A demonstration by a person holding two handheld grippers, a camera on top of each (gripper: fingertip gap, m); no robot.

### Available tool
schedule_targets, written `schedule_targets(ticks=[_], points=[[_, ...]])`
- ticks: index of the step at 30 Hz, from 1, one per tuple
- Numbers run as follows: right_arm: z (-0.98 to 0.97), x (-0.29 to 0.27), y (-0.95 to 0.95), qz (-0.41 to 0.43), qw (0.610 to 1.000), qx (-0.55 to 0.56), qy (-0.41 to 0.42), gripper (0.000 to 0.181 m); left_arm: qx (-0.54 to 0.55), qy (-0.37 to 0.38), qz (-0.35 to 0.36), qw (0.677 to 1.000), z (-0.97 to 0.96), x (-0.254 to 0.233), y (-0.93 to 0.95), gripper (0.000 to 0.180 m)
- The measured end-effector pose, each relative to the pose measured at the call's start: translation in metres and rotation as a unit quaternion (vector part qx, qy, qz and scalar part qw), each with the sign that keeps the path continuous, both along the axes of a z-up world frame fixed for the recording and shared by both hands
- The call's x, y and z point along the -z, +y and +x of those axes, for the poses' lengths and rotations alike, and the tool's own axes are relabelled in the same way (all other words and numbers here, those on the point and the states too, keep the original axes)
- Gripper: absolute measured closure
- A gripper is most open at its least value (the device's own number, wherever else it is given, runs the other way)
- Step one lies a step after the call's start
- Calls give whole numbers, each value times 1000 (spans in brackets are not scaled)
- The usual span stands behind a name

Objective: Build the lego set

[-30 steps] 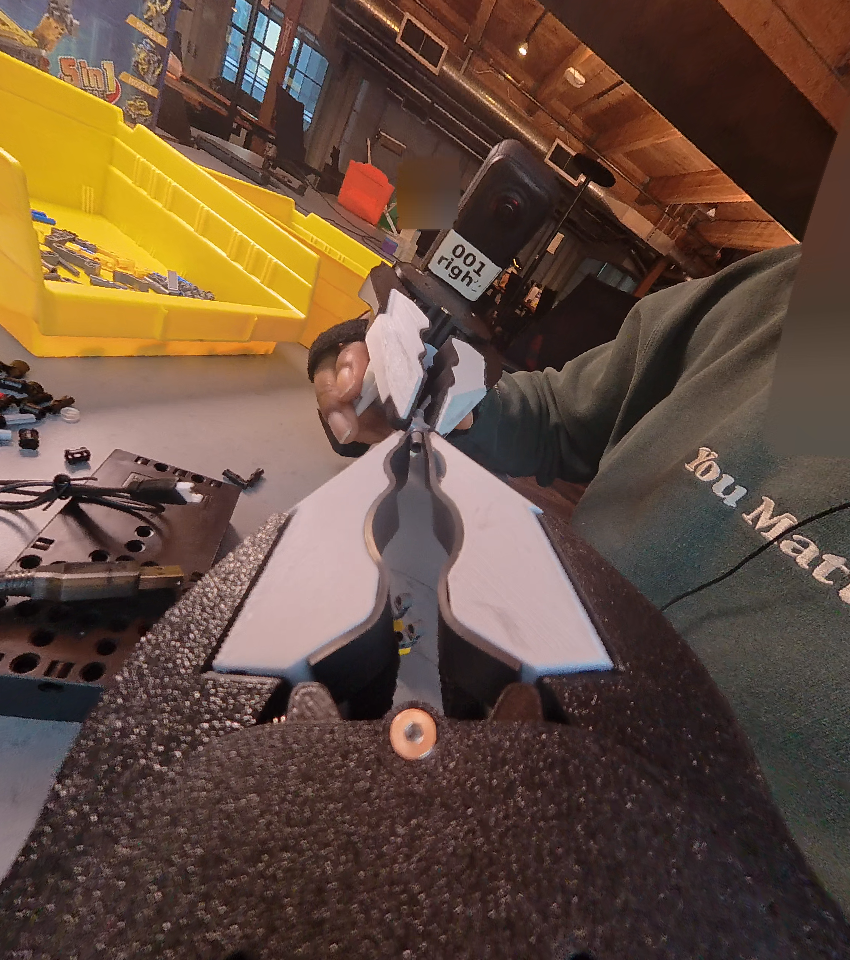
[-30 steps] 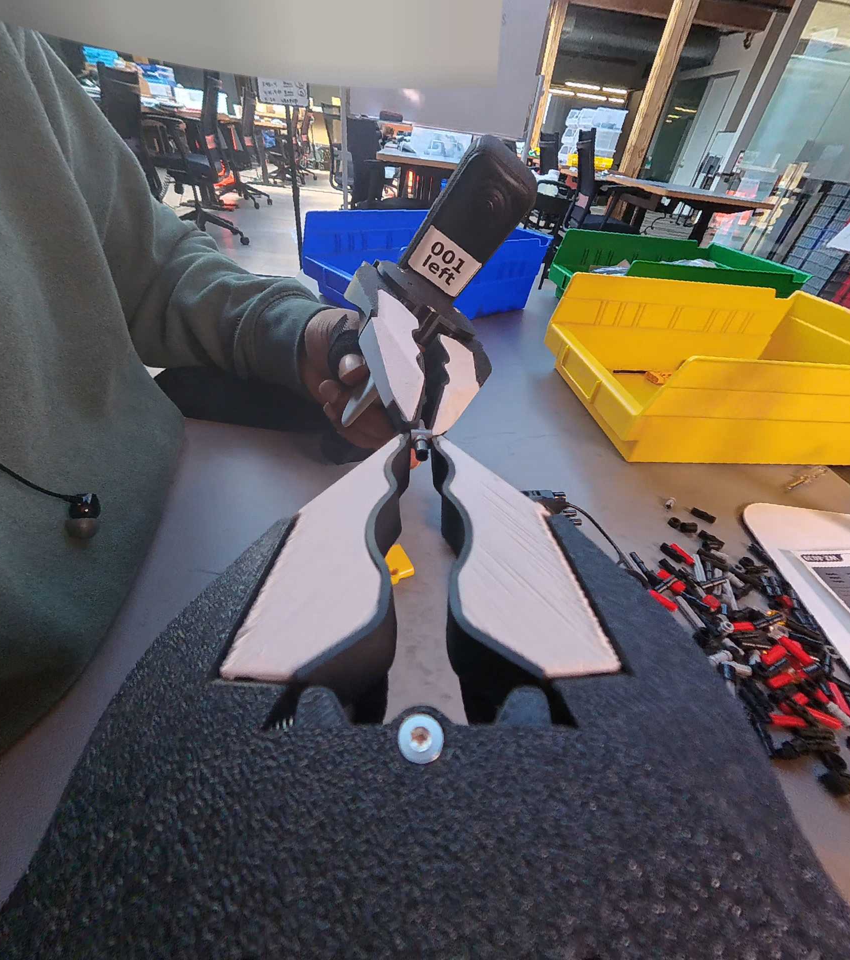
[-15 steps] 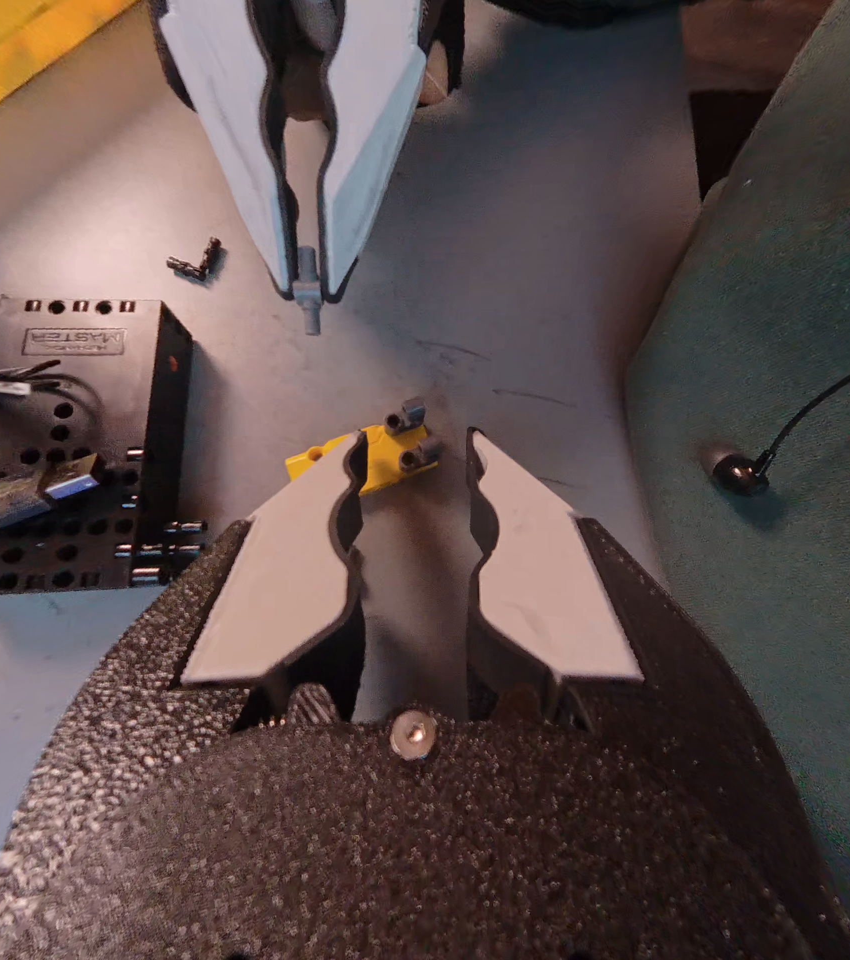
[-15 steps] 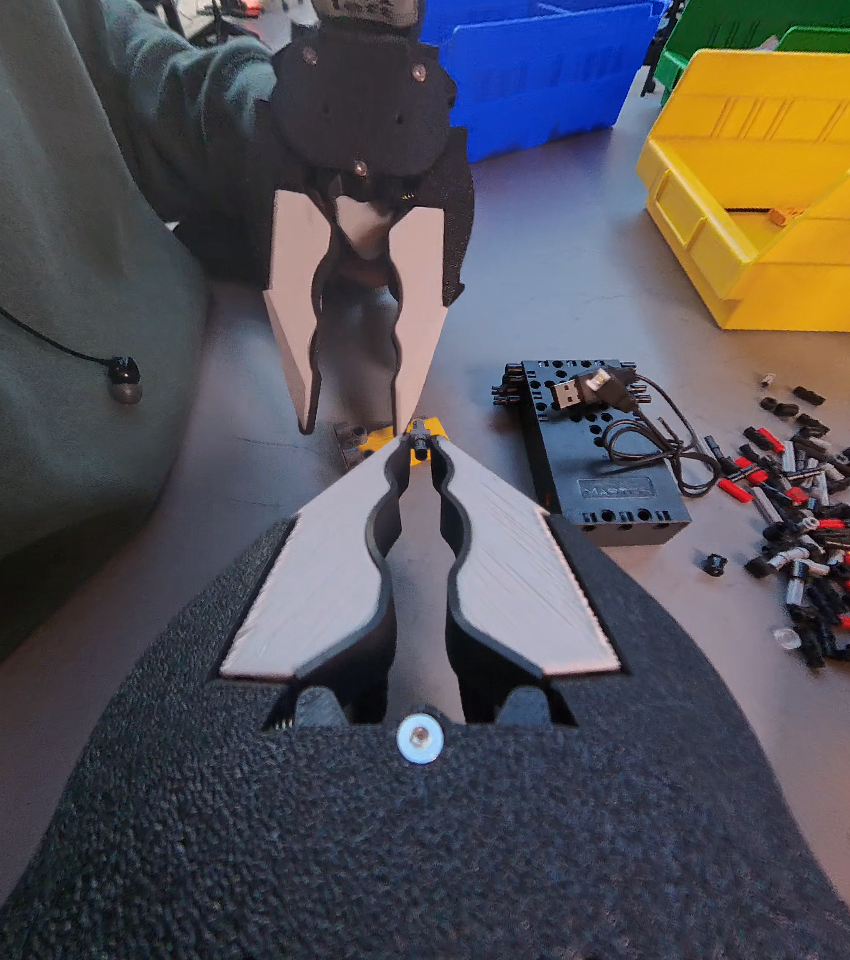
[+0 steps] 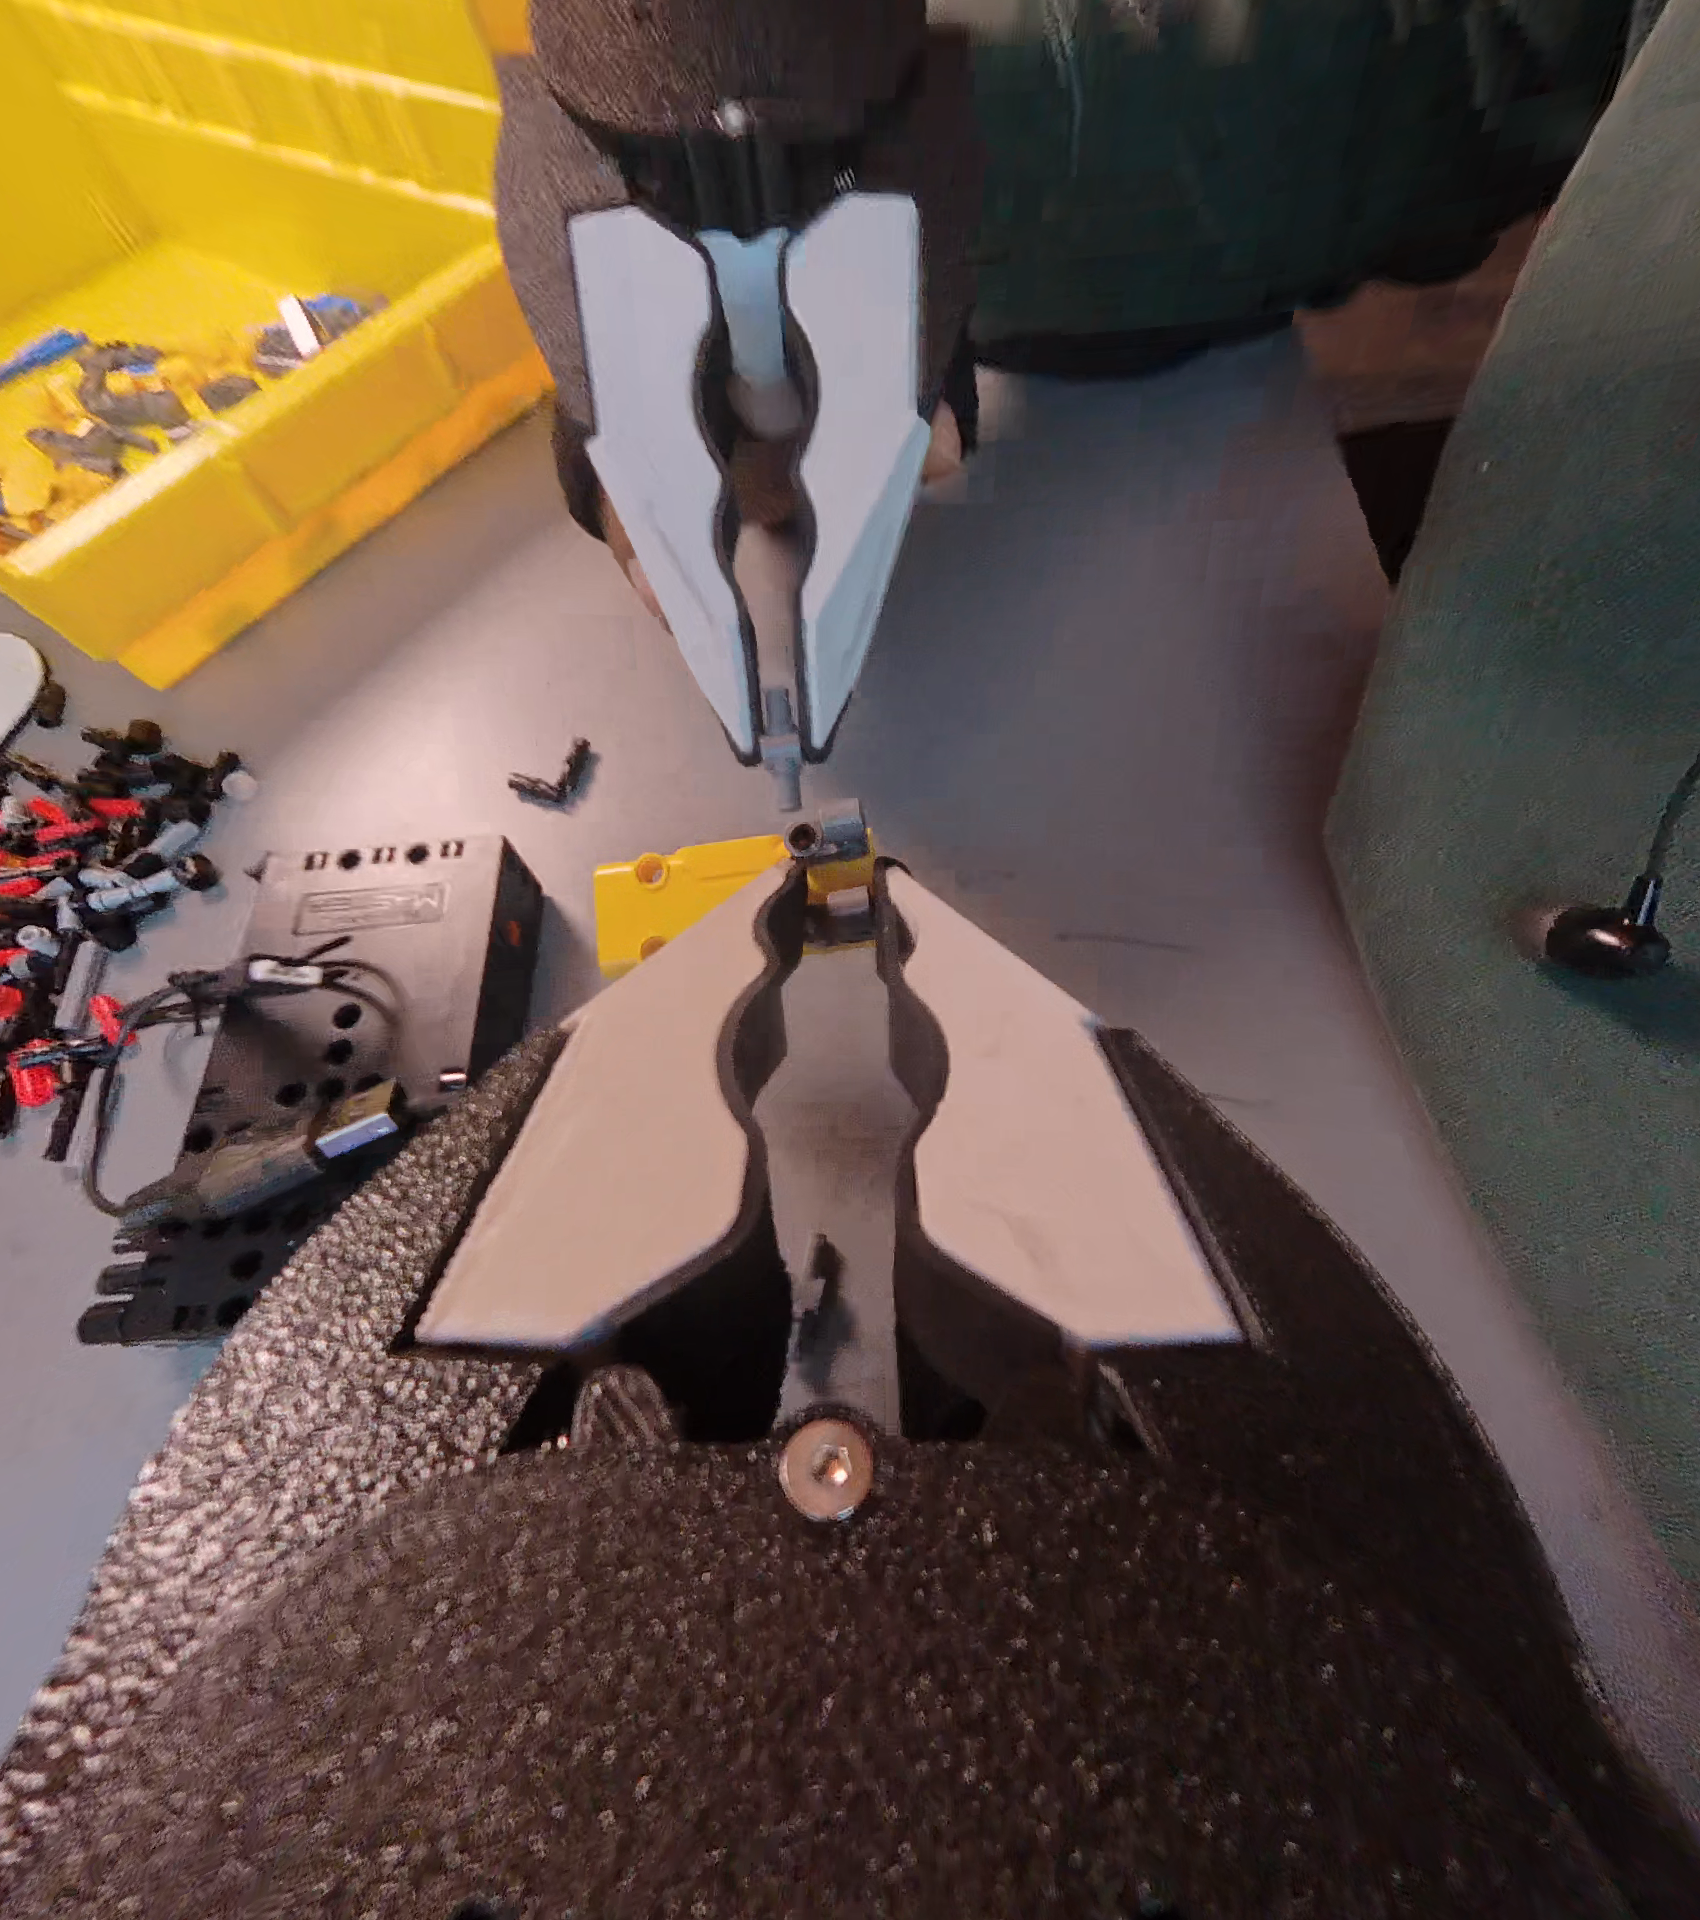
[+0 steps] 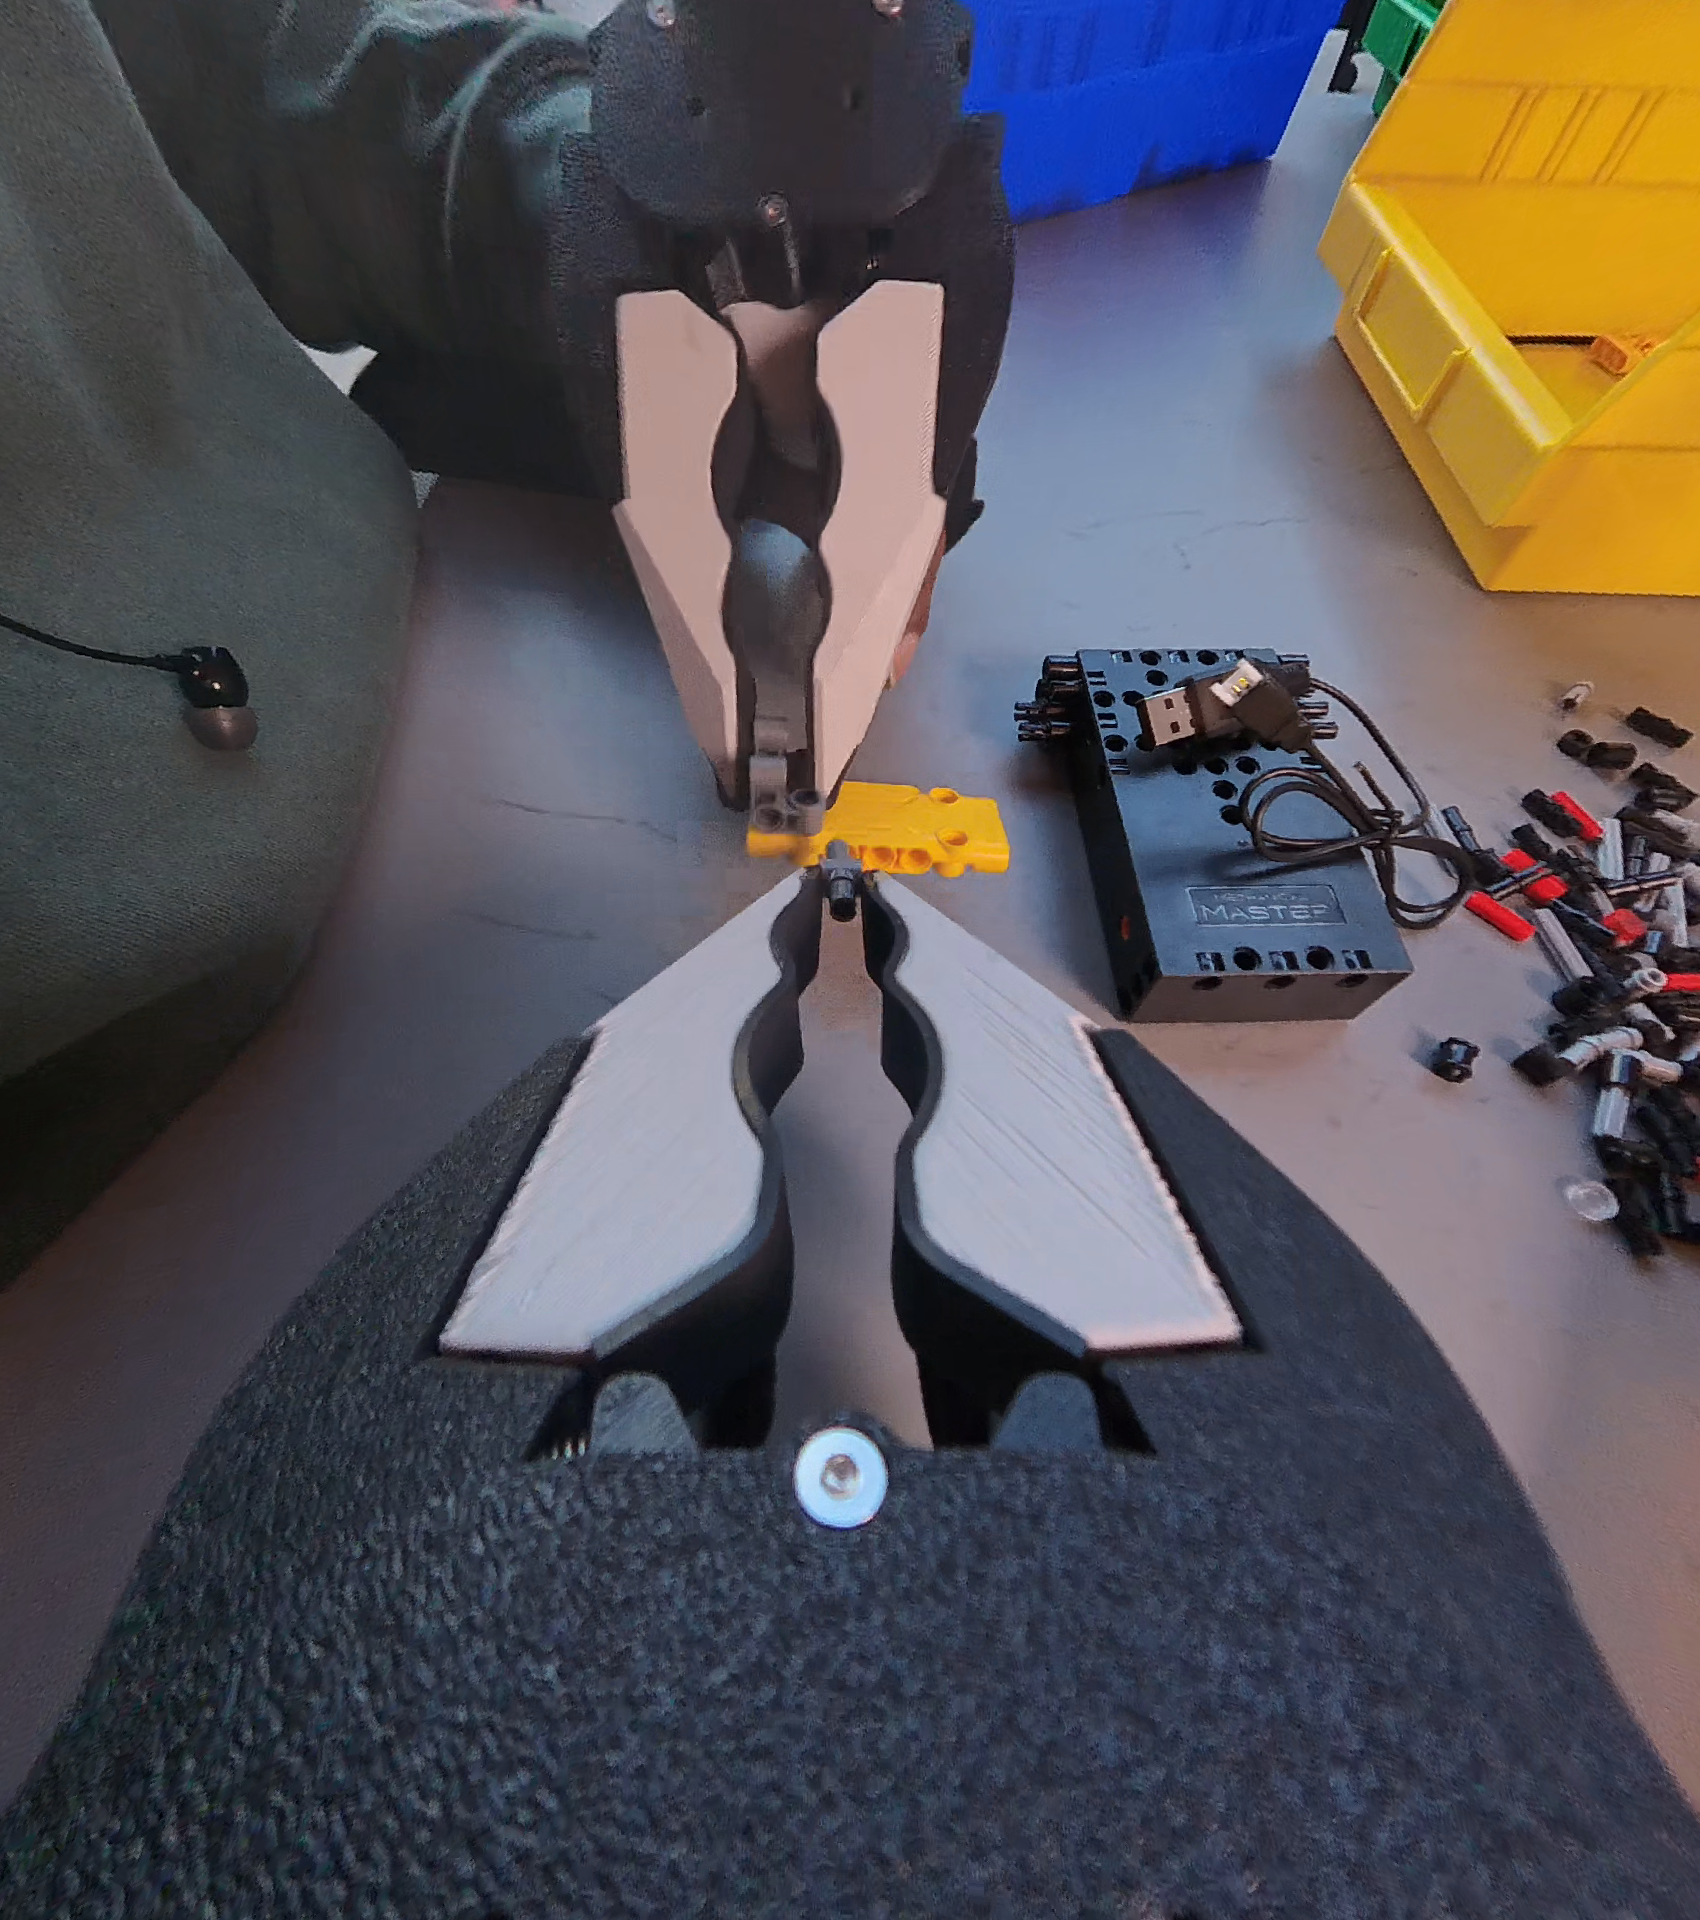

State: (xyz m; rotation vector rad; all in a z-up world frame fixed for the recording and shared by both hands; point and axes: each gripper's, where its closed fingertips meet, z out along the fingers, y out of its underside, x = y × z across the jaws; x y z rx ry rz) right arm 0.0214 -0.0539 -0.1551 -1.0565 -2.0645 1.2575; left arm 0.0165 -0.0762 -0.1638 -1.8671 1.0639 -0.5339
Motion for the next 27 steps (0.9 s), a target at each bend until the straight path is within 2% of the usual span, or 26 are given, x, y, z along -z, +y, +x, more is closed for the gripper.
schedule_targets(ticks=[1, 5, 12, 18, 27], points=[[0, -4, -2, -7, 1000, -2, 7, 175, -3, -21, 10, 1000, -1, -8, 2, 173], [-1, -22, -6, -38, 998, -4, 42, 175, -7, -55, 32, 998, -4, -21, 6, 174], [-3, -6, -8, -5, 1000, 2, 16, 175, -22, -5, 21, 1000, -5, -4, 8, 173], [-6, -7, -2, -10, 1000, 21, 14, 176, -29, -14, 14, 999, -6, -4, 11, 174], [-6, 1, -3, 0, 1000, 20, -2, 175, -42, 27, 2, 999, -5, 8, 11, 173]])
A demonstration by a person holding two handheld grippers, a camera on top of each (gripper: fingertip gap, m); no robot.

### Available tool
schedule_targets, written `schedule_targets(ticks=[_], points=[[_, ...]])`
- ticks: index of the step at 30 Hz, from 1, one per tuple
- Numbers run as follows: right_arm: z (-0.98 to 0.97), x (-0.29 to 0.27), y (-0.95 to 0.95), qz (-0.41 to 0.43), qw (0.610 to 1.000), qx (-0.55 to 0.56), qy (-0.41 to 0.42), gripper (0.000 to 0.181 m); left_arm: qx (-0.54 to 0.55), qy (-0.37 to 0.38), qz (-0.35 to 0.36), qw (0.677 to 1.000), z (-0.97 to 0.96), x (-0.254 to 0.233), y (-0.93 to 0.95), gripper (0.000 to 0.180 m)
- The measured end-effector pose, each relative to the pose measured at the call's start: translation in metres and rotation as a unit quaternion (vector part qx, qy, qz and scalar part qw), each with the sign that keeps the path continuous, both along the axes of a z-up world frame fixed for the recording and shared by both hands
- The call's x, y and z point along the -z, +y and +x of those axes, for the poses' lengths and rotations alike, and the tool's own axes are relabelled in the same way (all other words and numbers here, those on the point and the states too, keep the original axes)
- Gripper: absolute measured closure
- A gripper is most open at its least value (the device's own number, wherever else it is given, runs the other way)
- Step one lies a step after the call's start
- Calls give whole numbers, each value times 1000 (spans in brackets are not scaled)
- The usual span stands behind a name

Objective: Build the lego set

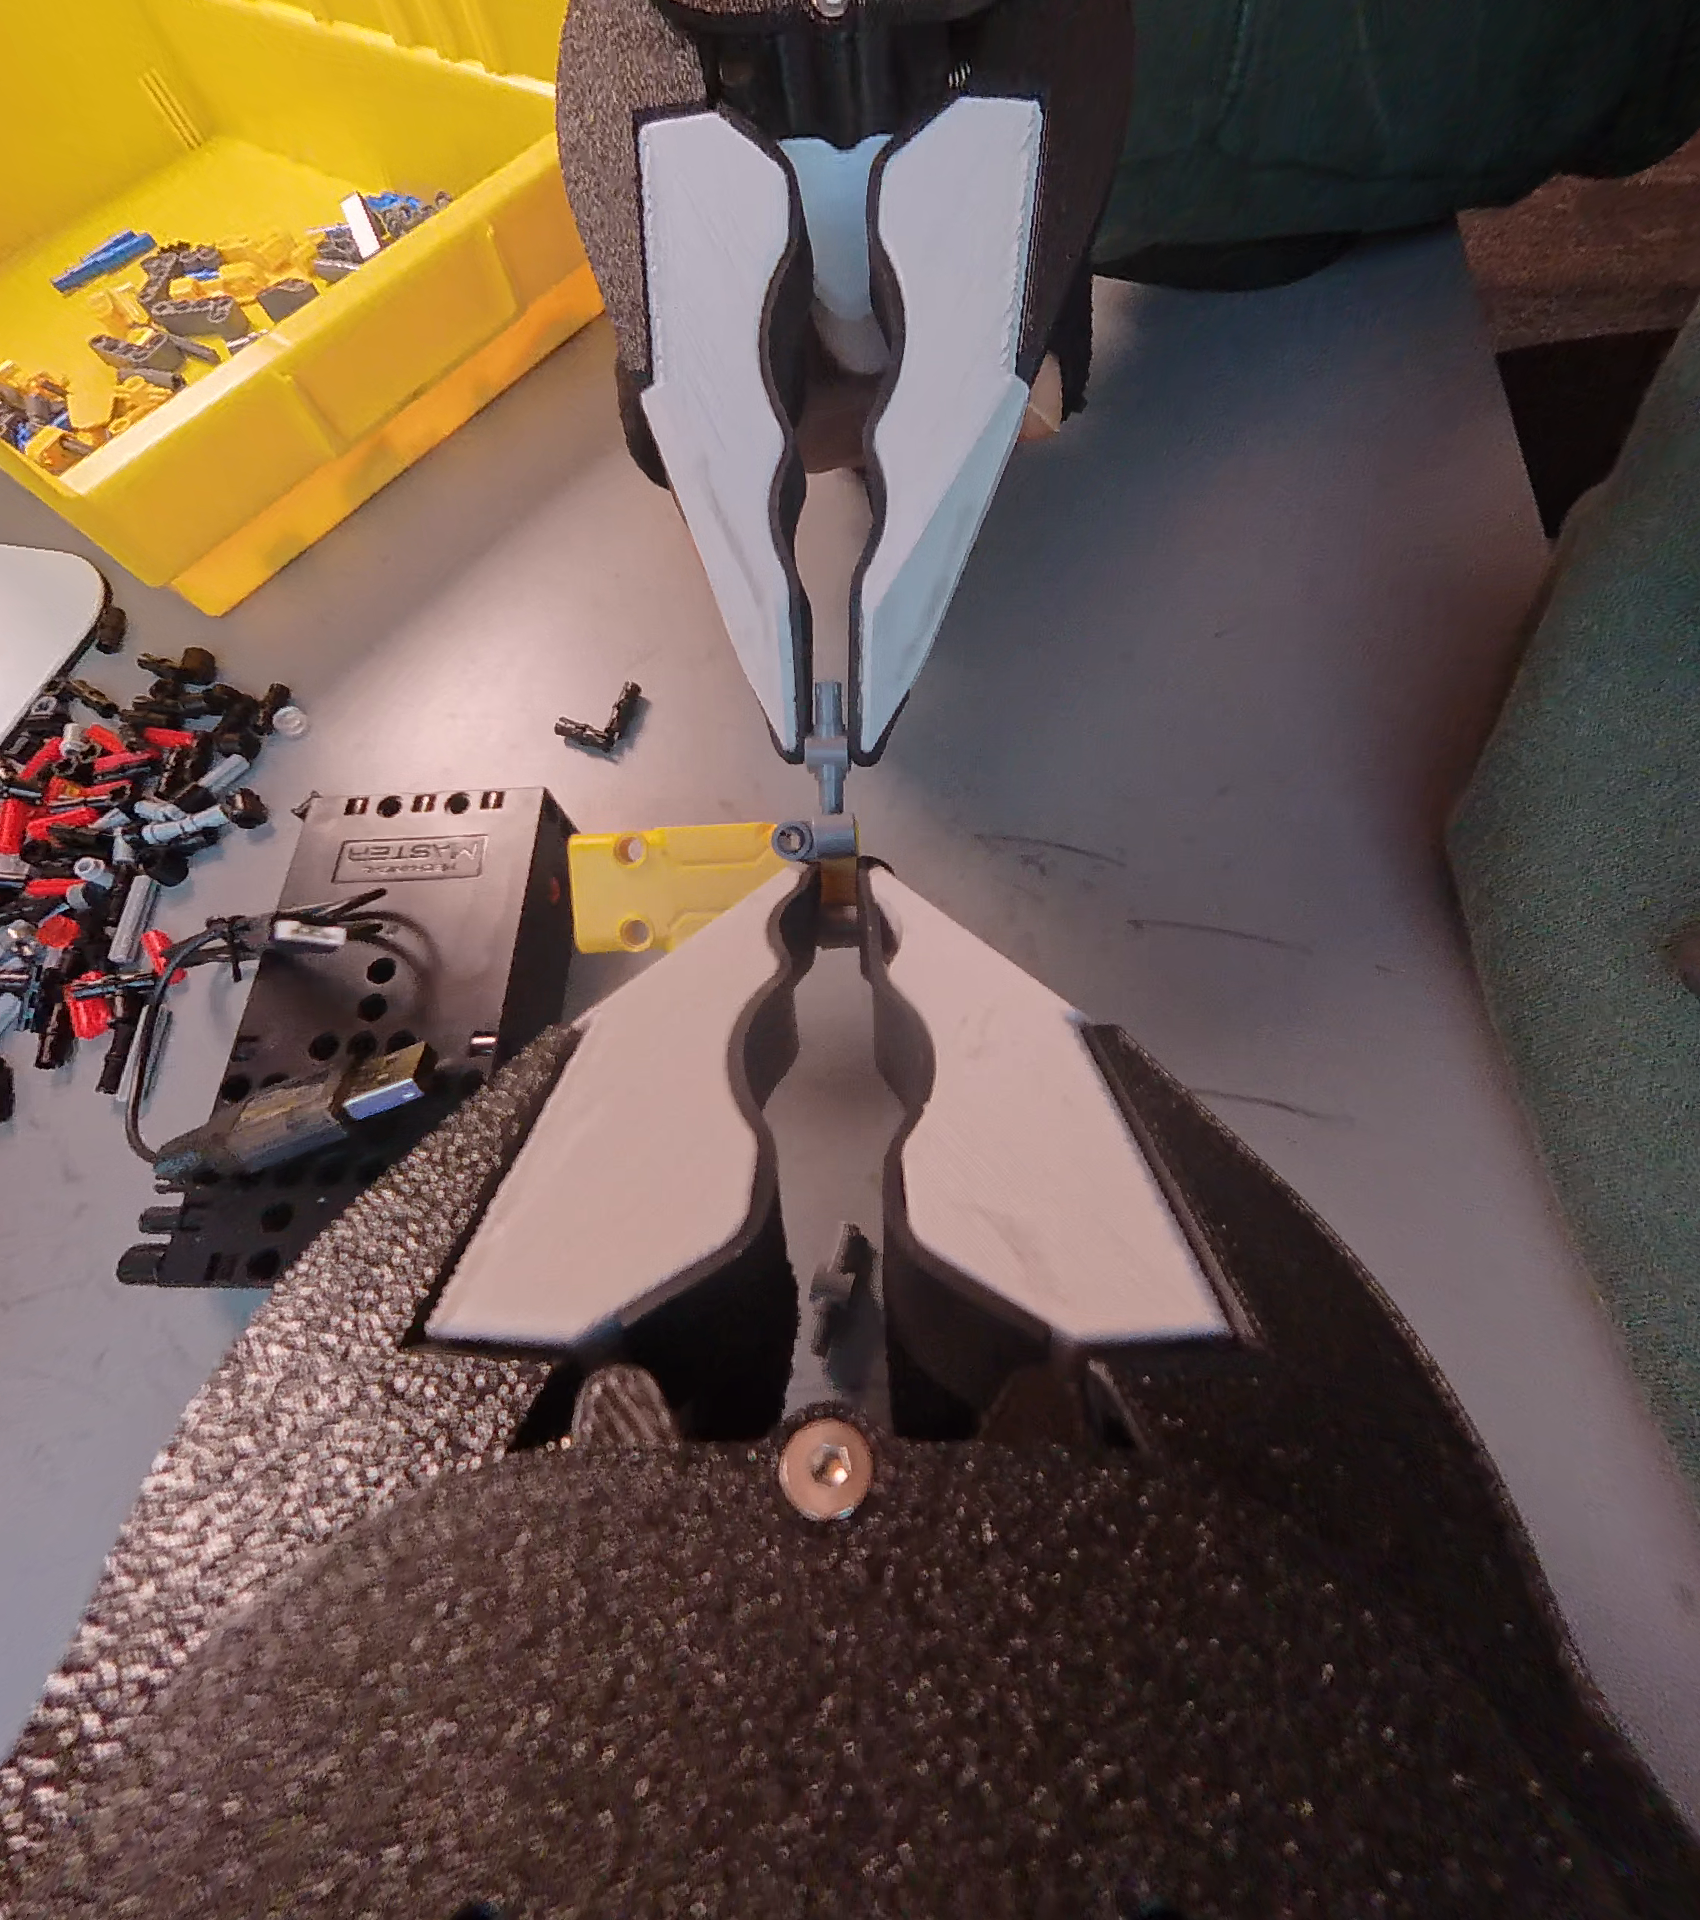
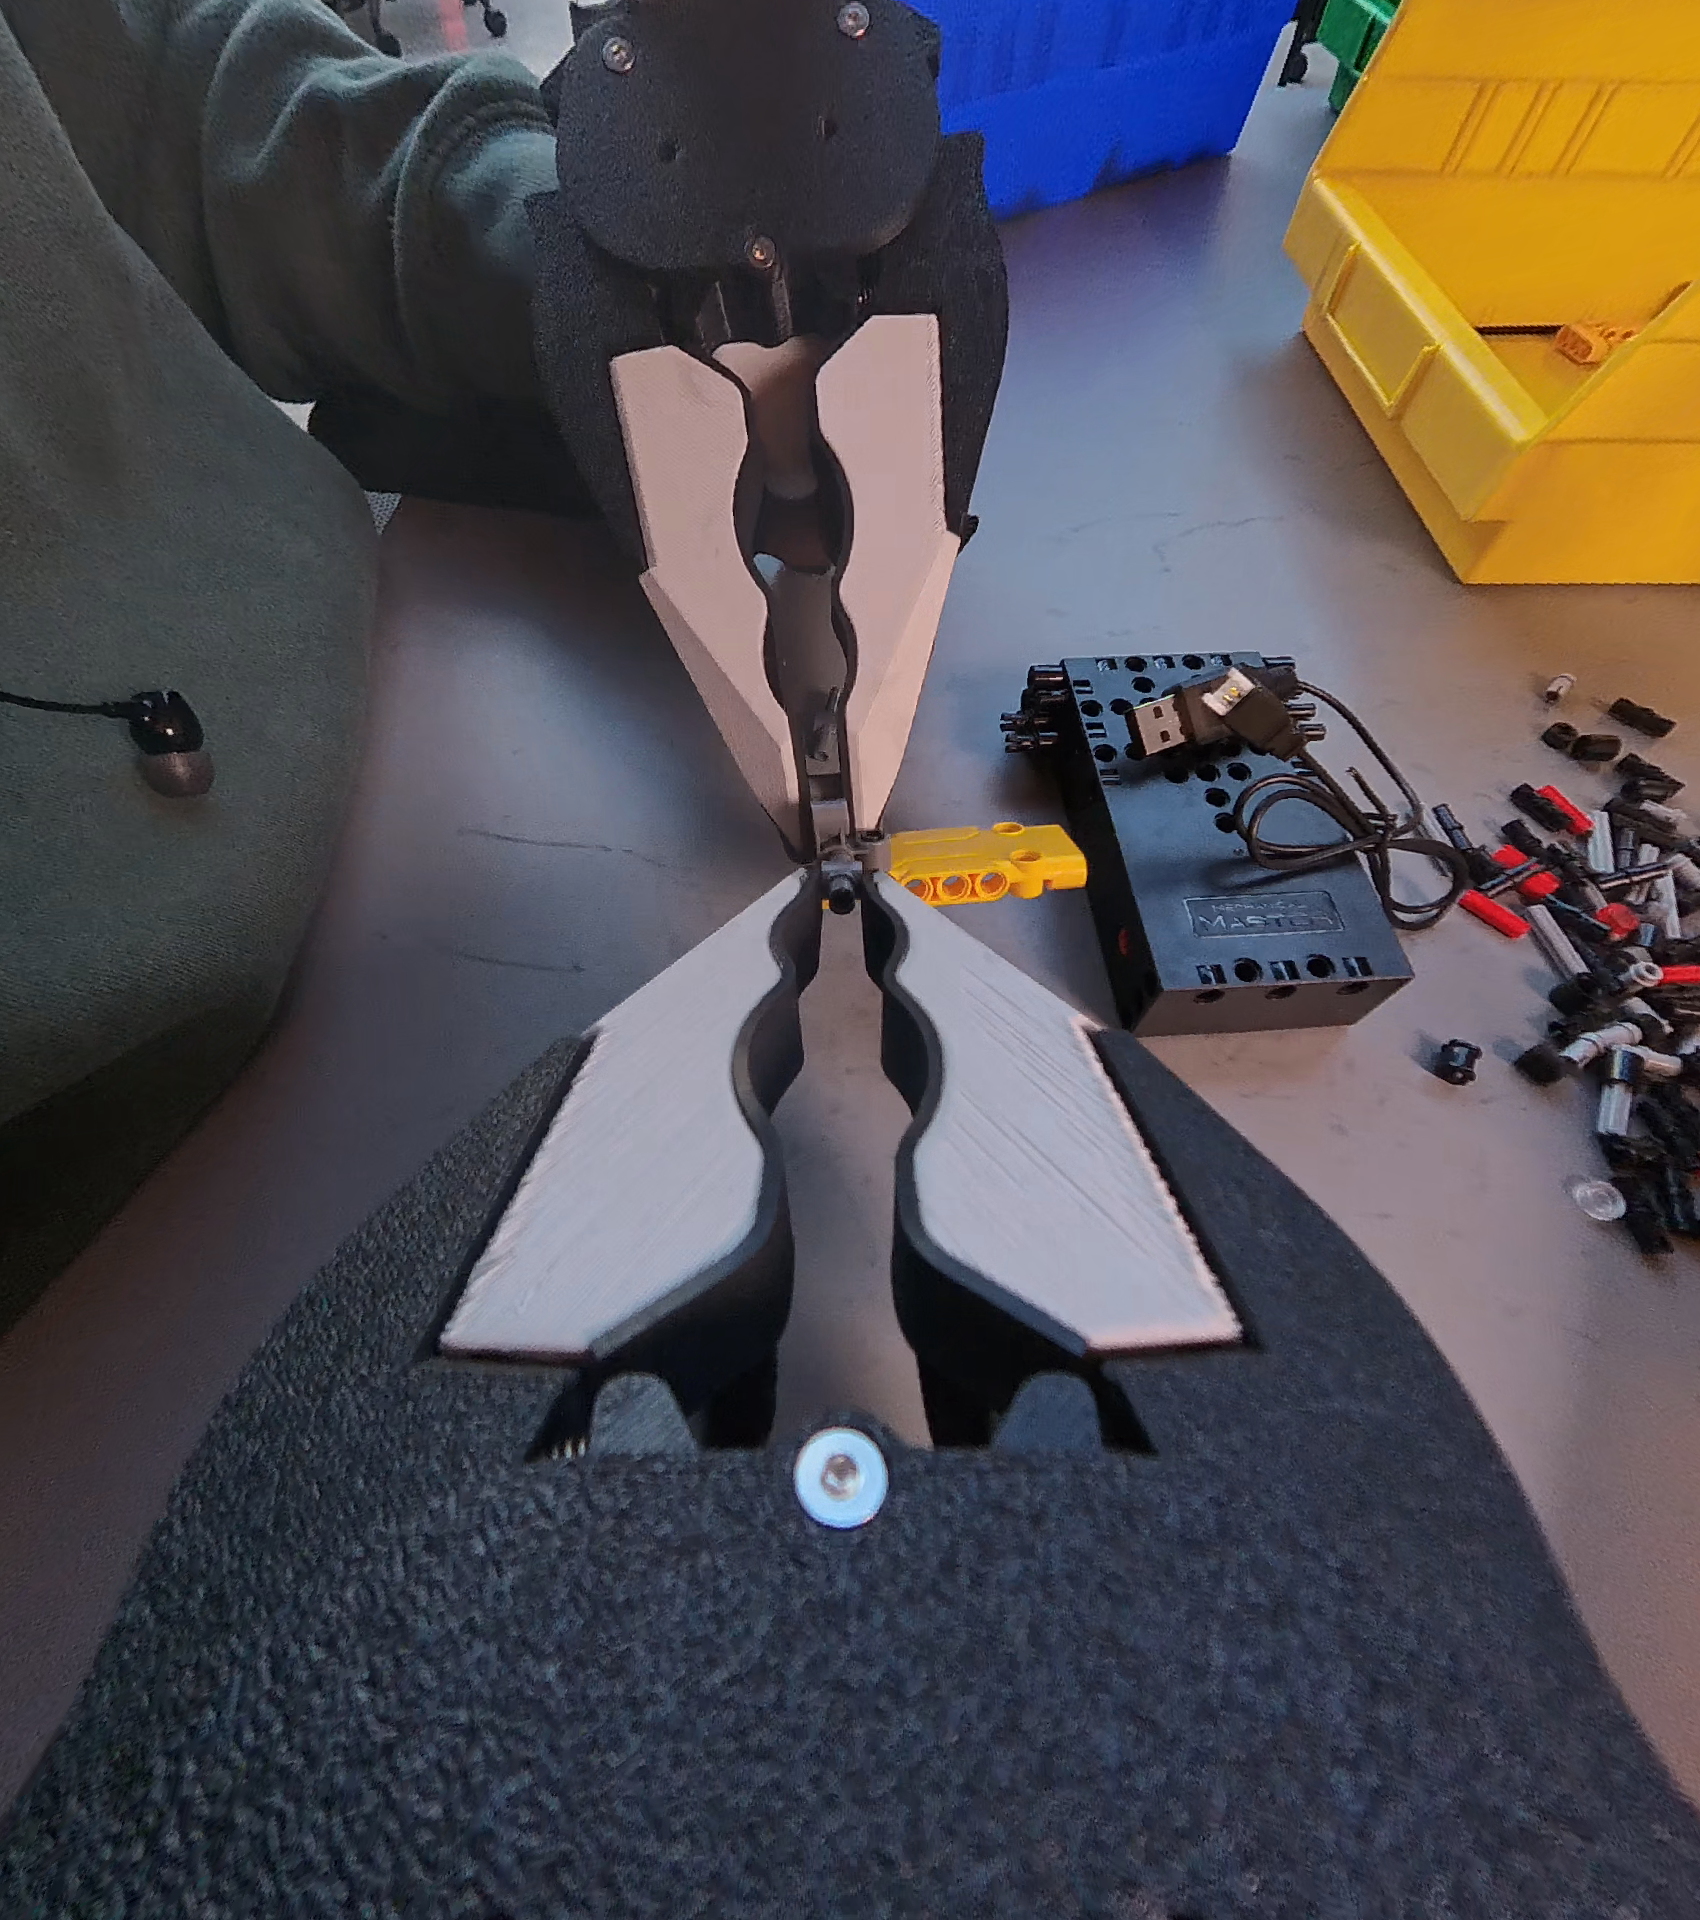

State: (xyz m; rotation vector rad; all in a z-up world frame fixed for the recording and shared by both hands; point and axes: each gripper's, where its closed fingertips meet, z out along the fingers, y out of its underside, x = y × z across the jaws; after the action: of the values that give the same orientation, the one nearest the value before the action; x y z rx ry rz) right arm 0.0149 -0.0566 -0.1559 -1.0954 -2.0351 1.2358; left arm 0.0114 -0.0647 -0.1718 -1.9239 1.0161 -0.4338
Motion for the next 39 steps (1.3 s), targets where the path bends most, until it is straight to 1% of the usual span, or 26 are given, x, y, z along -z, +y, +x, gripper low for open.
schedule_targets(ticks=[13, 17, 20, 26, 30, 33, 39], points=[[3, -4, -3, -24, 1000, -12, -5, 176, 4, -19, 8, 1000, 3, -6, -1, 174], [4, -10, -5, -44, 999, -20, 7, 176, 7, -39, 12, 999, 4, -11, -2, 174], [5, -8, -8, -36, 999, -27, 1, 176, 14, -31, 19, 999, 6, -11, -5, 174], [3, -18, -6, -40, 999, -17, 24, 176, -1, -69, 28, 997, 5, -21, -2, 174], [-1, -28, -2, -49, 997, 1, 52, 176, -23, -123, 8, 992, 2, -30, 2, 174], [-5, -34, 1, -68, 995, 16, 65, 176, -37, -148, 11, 988, -2, -36, 5, 174], [-8, -30, 3, -76, 995, 35, 45, 176, -56, -142, 14, 988, -5, -34, 8, 174]])
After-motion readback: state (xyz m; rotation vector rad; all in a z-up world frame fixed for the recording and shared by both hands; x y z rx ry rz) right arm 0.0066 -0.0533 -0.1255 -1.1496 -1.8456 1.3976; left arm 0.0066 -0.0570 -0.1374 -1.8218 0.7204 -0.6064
